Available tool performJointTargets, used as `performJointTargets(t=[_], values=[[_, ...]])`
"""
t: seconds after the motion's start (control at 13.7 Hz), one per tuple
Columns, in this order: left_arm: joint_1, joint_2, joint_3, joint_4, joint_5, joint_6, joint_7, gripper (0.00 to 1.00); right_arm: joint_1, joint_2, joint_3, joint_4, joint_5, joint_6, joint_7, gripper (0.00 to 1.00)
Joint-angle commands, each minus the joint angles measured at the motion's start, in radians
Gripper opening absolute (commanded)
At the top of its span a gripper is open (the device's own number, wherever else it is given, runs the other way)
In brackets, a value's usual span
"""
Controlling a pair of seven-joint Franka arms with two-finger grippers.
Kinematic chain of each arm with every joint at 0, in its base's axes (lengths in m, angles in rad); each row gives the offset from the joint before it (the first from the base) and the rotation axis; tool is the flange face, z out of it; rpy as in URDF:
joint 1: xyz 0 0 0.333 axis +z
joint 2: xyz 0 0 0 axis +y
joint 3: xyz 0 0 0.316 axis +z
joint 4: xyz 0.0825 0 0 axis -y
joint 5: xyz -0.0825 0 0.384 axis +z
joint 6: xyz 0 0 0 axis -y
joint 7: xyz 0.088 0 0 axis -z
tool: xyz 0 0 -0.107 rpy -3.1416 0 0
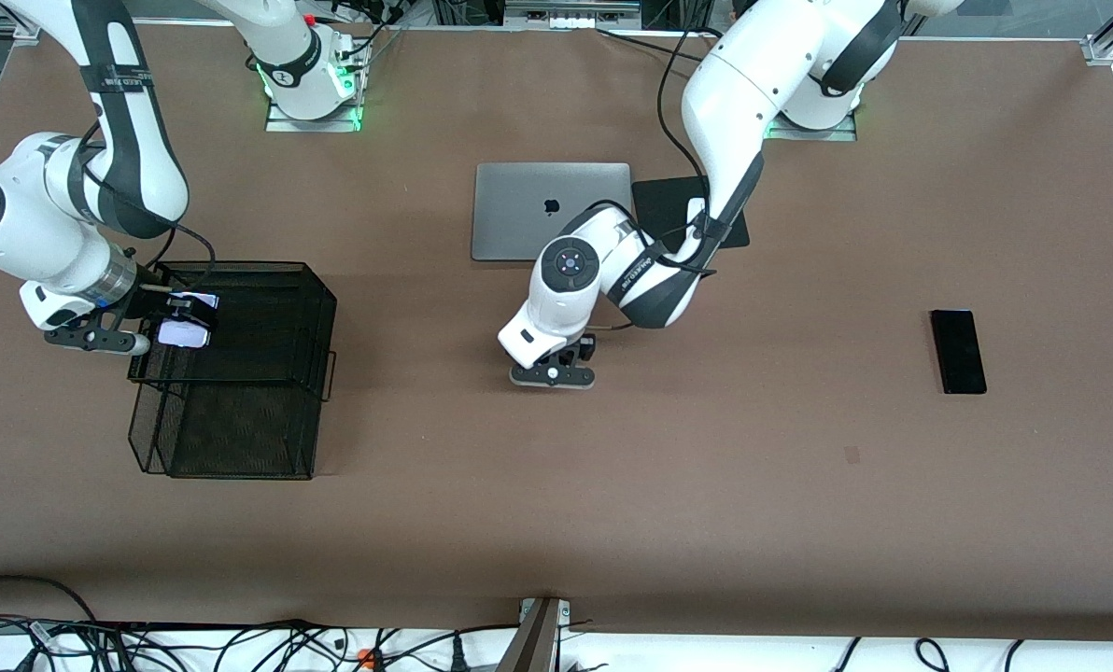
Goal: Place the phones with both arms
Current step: 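Drop the white phone in the tray while the left gripper sets down the flip phone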
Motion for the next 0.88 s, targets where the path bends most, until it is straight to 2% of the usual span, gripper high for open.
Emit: performJointTargets(t=[0.0,0.07,0.37,0.44,0.51,0.58,0.8], values=[[-0.033,0.075,0.036,0.096,-0.007,0.01,0.018,0.0,-0.003,0.008,-0.003,0.015,0.029,0.007,-0.022,0.79],[-0.051,0.086,0.056,0.096,-0.007,0.036,0.013,0.0,-0.001,0.008,-0.003,0.021,0.039,0.006,-0.02,0.99],[-0.079,0.106,0.075,0.096,-0.007,0.042,-0.038,0.0,0.0,0.007,-0.001,0.069,0.041,-0.023,-0.02,1.0],[-0.08,0.106,0.075,0.096,-0.007,0.042,-0.06,0.16,0.0,0.008,-0.001,0.096,0.039,-0.06,-0.019,1.0],[-0.082,0.107,0.081,0.096,-0.007,0.042,-0.08,0.74,-0.001,0.008,-0.001,0.133,0.041,-0.109,-0.017,1.0],[-0.086,0.106,0.084,0.096,-0.006,0.042,-0.112,1.0,-0.001,0.01,-0.001,0.177,0.041,-0.169,-0.014,1.0],[-0.085,0.093,0.095,0.099,-0.008,0.03,-0.15,1.0,0.003,0.017,0.002,0.303,0.041,-0.339,0.026,1.0]])
